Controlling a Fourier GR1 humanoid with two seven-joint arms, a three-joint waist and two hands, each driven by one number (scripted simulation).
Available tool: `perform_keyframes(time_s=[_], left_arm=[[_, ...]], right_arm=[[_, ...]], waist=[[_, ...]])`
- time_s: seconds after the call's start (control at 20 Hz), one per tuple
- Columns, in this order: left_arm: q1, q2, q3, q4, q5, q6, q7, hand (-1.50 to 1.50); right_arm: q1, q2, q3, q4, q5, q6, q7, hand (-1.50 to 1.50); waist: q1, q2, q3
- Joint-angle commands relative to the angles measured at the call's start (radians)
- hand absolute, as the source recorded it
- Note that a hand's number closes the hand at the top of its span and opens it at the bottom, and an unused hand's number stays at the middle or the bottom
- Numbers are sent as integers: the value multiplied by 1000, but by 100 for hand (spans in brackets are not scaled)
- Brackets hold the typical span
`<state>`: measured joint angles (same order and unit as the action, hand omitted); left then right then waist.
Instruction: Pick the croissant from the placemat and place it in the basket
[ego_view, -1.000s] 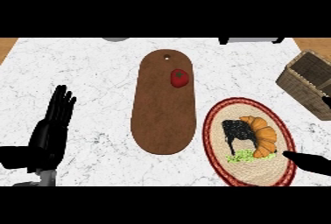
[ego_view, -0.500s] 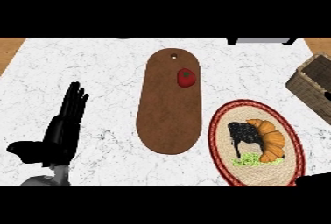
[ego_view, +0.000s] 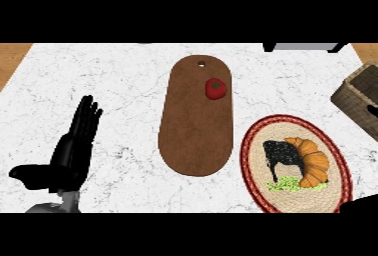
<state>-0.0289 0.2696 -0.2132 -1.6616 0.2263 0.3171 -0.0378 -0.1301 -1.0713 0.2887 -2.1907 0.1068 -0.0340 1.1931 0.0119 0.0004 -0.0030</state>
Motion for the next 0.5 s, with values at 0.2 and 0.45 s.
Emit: perform_keyframes(time_s=[0.2, 0.45], left_arm=[[-4, -31, -3, -13, -27, 12, 7, 0], [-49, -20, 32, 25, -25, -14, 47, 0]], right_arm=[[-85, 120, 62, 98, 56, 42, 181, -150], [33, 217, 97, 50, 204, -16, 131, -150]], waist=[[2, 1, 2], [-14, -1, 2]])
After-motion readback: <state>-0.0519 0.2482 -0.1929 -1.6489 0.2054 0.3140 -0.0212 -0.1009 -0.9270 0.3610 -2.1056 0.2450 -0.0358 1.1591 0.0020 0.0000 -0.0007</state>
